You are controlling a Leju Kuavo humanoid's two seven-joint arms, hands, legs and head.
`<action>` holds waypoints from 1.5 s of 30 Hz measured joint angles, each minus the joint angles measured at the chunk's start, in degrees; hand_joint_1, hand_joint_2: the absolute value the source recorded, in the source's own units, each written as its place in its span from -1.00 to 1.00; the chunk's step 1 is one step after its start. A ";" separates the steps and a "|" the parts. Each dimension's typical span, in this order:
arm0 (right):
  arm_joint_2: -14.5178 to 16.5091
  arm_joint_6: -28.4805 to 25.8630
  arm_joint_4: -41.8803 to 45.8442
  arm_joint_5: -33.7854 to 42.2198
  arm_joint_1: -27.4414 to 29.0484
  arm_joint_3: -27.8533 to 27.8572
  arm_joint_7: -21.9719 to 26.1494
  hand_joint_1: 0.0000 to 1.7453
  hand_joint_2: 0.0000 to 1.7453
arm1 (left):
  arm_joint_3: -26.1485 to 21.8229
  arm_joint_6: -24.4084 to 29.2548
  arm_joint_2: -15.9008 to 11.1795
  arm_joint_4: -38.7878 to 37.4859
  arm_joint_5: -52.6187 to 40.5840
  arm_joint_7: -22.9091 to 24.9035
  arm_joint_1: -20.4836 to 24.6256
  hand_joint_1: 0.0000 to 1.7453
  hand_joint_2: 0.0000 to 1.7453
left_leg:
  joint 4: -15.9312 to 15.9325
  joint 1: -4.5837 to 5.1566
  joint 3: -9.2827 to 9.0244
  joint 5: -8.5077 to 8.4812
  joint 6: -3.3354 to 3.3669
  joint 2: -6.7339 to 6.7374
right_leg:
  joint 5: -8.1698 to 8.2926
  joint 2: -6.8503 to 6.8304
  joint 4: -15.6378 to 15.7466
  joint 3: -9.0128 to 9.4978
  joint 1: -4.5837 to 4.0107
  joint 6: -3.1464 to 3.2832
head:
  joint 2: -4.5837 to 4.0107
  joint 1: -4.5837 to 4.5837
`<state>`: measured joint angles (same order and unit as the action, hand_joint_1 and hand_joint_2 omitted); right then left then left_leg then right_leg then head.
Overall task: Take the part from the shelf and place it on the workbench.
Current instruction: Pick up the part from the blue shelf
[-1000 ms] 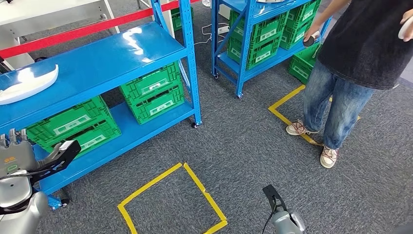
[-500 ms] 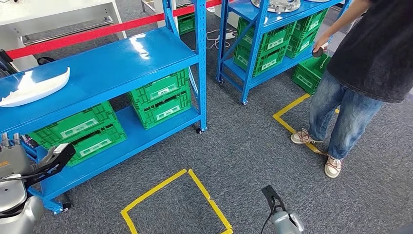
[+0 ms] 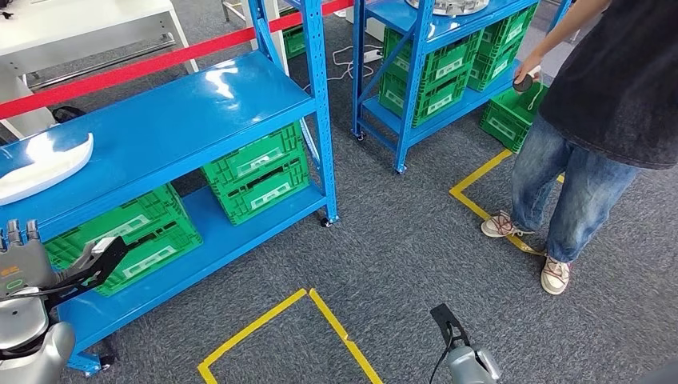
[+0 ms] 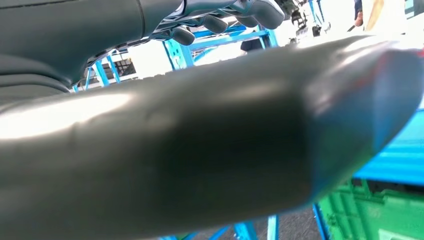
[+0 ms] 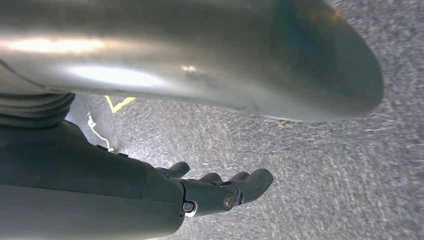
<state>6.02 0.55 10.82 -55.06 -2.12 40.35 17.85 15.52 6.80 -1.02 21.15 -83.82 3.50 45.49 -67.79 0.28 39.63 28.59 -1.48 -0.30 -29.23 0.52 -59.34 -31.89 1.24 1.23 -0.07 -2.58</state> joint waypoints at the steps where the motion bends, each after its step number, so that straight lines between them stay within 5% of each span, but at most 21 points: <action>1: 0.07 0.00 -0.01 0.00 -0.03 0.00 0.01 -1.00 -1.00 | -0.01 0.00 -0.03 0.01 0.00 0.01 0.02 -1.00 -1.00 | 3.73 0.18 -1.24 -2.38 0.45 0.01 | -0.46 0.01 0.04 0.71 -0.04 -0.09 | 0.00 -0.02; 3: 0.19 -0.01 -0.02 0.01 -0.12 0.02 -0.01 -1.00 -1.00 | -0.01 -0.12 -0.08 0.04 -0.01 0.03 0.15 -1.00 -1.00 | 8.58 0.61 -3.08 -3.57 1.19 0.04 | -1.16 0.01 0.38 1.46 0.00 -0.56 | 0.00 0.08; 7: 0.31 0.01 -0.02 0.07 -0.15 0.14 -0.01 -1.00 -1.00 | -0.01 -0.50 -0.10 0.16 -0.02 0.17 0.42 -1.00 -1.00 | 10.85 0.53 -5.55 -3.60 2.30 -0.03 | -1.04 -0.19 -0.96 2.07 -0.05 -1.70 | 0.00 0.12; 9: 0.29 -0.01 -0.02 0.08 -0.31 0.15 0.01 -1.00 -1.00 | -0.02 -0.57 -0.02 0.16 -0.05 0.21 0.79 -1.00 -1.00 | 11.25 0.27 -6.82 -3.45 2.64 0.02 | -2.39 -0.27 -5.48 -0.41 -0.01 -1.97 | 0.00 0.06; 11: 0.21 -0.03 -0.02 0.05 -0.37 0.16 -0.02 -1.00 -1.00 | -0.03 -0.63 0.11 0.11 -0.10 0.24 0.91 -1.00 -1.00 | 11.23 0.24 -7.29 -2.85 2.84 -0.07 | -4.81 -0.27 -12.03 -5.19 -0.01 -2.43 | 0.00 -0.05; 13: 0.17 -0.02 -0.02 0.01 -0.24 0.17 -0.05 -1.00 -1.00 | -0.03 -0.84 0.22 0.04 -0.16 0.26 0.68 -1.00 -1.00 | 11.09 0.12 -7.98 -1.97 2.65 -0.20 | -5.52 -0.28 -14.36 -8.57 0.12 -2.92 | 0.00 -0.14; 16: 0.14 -0.01 -0.03 -0.09 -0.09 0.17 -0.07 -1.00 -1.00 | -0.04 -1.19 0.26 -0.04 -0.28 0.33 0.62 -1.00 -1.00 | 10.20 -0.30 -9.55 0.03 1.69 -0.25 | 1.18 -0.51 -5.82 -7.49 0.54 -3.69 | 0.00 -0.20; 18: 0.15 0.02 -0.05 -0.19 -0.10 0.18 -0.09 -1.00 -1.00 | -0.06 -1.45 0.26 -0.07 -0.38 0.43 0.75 -1.00 -1.00 | 9.53 -0.25 -9.99 1.41 0.89 -0.25 | 3.82 -0.83 -1.40 -6.33 0.59 -3.28 | 0.00 -0.20; 22: 0.19 0.05 -0.07 -0.44 -0.07 0.20 -0.12 -1.00 -1.00 | -0.22 -1.88 0.22 0.02 -0.43 0.60 1.02 -1.00 -1.00 | 8.69 -0.26 -10.47 2.32 -0.42 -0.20 | 3.51 -0.78 -0.96 -5.17 0.60 -1.17 | 0.00 -0.08; 24: 0.19 0.02 -0.07 -0.51 -0.16 0.20 -0.08 -1.00 -1.00 | -0.31 -2.04 0.21 0.03 -0.44 0.61 1.24 -1.00 -1.00 | 4.50 -0.45 -8.16 3.41 -0.91 -0.06 | 3.08 -0.63 -0.76 -4.25 0.67 -0.52 | 0.00 0.02; 26: 0.19 0.00 -0.07 -0.52 -0.13 0.20 -0.09 -1.00 -1.00 | -0.36 -2.13 0.16 -0.15 -0.44 0.64 1.17 -1.00 -1.00 | -3.11 -0.49 -3.24 5.81 -1.33 0.02 | 2.34 -0.49 -0.68 -3.46 0.64 -0.24 | 0.00 0.08; 28: 0.19 0.00 -0.07 -0.52 -0.01 0.20 -0.13 -1.00 -1.00 | -0.38 -2.23 0.11 -0.32 -0.44 0.67 0.82 -1.00 -1.00 | -6.93 -0.47 0.56 6.87 -1.22 0.02 | 1.45 -0.32 -0.68 -2.48 0.54 -0.20 | 0.00 0.10; 30: 0.20 0.00 -0.07 -0.52 0.02 0.20 -0.16 -1.00 -1.00 | -0.39 -2.32 0.06 -0.37 -0.43 0.68 0.68 -1.00 -1.00 | -2.83 -0.29 0.51 3.16 -0.43 0.02 | 0.46 -0.21 -0.64 -1.09 0.29 -0.21 | 0.00 0.10; 31: 0.26 0.00 -0.08 -0.52 0.03 0.20 -0.17 -1.00 -1.00 | -0.40 -2.35 0.02 -0.38 -0.43 0.68 0.71 -1.00 -1.00 | 1.15 -0.02 -0.47 -0.07 0.22 0.05 | -0.05 -0.19 -0.57 -0.47 0.23 -0.24 | 0.00 0.09; 33: 0.44 0.03 -0.12 -0.54 -0.03 0.20 -0.18 -1.00 -1.00 | -0.44 -2.43 -0.12 -0.43 -0.43 0.70 0.83 -1.00 -1.00 | 7.28 0.72 -2.10 -3.61 1.32 0.04 | -0.96 -0.09 -0.40 0.50 0.13 -0.60 | 0.00 0.14; 38: 0.54 0.01 -0.15 -0.54 -0.13 0.24 -0.19 -1.00 -1.00 | -0.57 -2.58 -0.21 -0.39 -0.42 0.69 1.06 -1.00 -1.00 | 10.23 0.78 -4.91 -3.85 2.72 -0.14 | -1.43 -0.18 -2.37 1.06 0.04 -1.94 | 0.00 0.19; 43: 0.35 0.00 -0.15 -0.52 -0.18 0.24 -0.18 -1.00 -1.00 | -0.77 -3.02 -0.02 -0.48 -0.42 0.76 1.09 -1.00 -1.00 | 10.23 0.67 -6.75 -2.20 3.17 -0.40 | -5.67 -0.28 -14.93 -8.34 0.03 -2.75 | 0.00 -0.02; 45: 0.31 0.00 -0.15 -0.52 -0.10 0.24 -0.17 -1.00 -1.00 | -0.77 -3.08 0.05 -0.52 -0.42 0.76 0.84 -1.00 -1.00 | 9.89 0.59 -7.71 -1.09 2.88 -0.53 | -2.48 -0.32 -11.49 -8.72 0.11 -2.94 | 0.00 -0.11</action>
<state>6.33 0.55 10.67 -55.58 -2.21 40.59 17.68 14.75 3.72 -0.97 20.63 -84.24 4.26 46.34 -57.89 0.87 31.92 27.50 1.40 -0.83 -31.72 0.20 -70.83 -40.61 1.35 -1.71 -0.07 -2.69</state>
